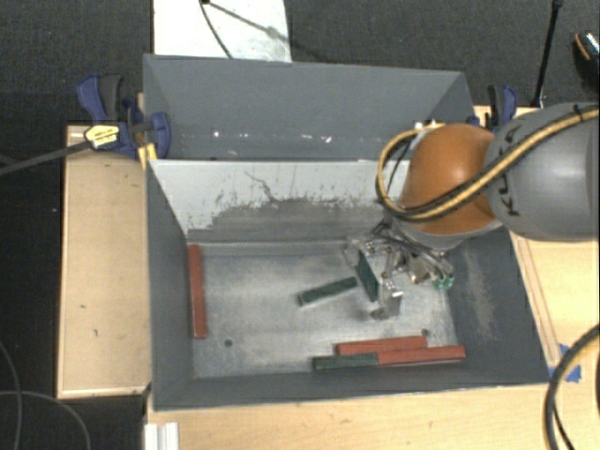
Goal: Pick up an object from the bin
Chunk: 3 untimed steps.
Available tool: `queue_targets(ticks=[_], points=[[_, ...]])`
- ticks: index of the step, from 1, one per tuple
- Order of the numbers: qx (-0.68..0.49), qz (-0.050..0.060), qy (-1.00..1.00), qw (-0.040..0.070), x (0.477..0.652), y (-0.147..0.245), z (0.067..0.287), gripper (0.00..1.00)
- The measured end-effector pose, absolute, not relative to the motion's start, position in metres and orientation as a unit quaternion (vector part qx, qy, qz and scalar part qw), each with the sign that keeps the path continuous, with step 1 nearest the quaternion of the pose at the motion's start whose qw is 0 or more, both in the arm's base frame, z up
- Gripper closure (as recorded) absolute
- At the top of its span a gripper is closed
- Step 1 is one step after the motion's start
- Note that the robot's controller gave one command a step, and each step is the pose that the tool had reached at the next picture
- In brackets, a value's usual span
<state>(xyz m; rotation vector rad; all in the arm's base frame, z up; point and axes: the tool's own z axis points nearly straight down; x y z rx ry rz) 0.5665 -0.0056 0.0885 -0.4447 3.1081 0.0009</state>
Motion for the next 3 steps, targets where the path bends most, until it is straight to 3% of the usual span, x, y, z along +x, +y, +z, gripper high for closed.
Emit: queue_targets(ticks=[1,2,3], points=[[-0.182,0.001,0.983,0.003,0.575,0.034,0.07,0.0],[-0.181,0.0,0.984,0.003,0.575,0.032,0.071,1.0],[-0.206,-0.001,0.978,0.005,0.532,0.016,0.216,1.0]])
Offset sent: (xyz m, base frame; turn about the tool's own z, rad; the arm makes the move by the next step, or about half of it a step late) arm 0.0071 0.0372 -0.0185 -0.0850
